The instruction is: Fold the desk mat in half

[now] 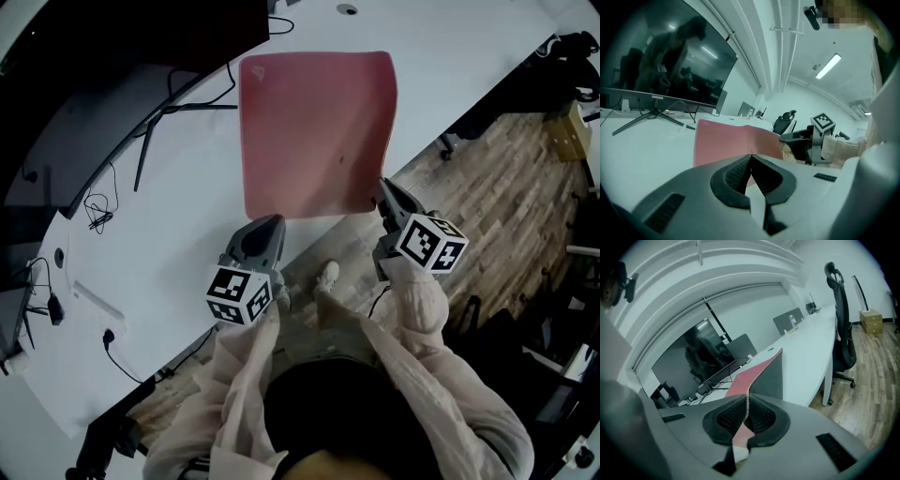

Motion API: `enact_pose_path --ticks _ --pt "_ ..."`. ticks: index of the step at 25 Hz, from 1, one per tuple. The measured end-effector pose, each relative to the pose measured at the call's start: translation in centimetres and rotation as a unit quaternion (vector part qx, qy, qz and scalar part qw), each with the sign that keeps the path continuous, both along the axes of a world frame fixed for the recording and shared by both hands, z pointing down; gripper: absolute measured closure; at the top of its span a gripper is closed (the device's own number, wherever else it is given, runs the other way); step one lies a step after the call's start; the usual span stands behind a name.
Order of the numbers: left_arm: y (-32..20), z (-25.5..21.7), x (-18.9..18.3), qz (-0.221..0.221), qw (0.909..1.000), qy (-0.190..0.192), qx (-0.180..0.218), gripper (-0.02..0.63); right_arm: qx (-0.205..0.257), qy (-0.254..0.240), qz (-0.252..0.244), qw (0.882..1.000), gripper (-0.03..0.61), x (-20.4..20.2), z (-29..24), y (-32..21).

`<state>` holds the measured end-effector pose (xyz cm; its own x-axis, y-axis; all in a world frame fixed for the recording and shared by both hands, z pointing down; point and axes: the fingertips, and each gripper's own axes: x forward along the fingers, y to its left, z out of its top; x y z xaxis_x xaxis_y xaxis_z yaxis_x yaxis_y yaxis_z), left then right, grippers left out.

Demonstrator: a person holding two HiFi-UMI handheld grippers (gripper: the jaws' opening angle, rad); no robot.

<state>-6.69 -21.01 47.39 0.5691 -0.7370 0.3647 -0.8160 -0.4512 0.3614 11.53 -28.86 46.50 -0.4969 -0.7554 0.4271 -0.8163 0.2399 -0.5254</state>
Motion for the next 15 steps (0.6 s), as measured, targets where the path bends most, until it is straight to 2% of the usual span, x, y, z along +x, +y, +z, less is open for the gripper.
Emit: enact_pose_path --ticks 9,15 --pt "1.4 0.1 -6.1 -0.046 0.999 0.002 0.0 0.586 0.022 0.042 -0.066 0.997 0.549 -7.5 -1.0 0.1" --pt "2.5 0.3 -10.5 -0.08 0.9968 0.006 -0.001 0.586 0.026 0.086 -0.115 0.989 0.549 -12.9 -0.3 0.5"
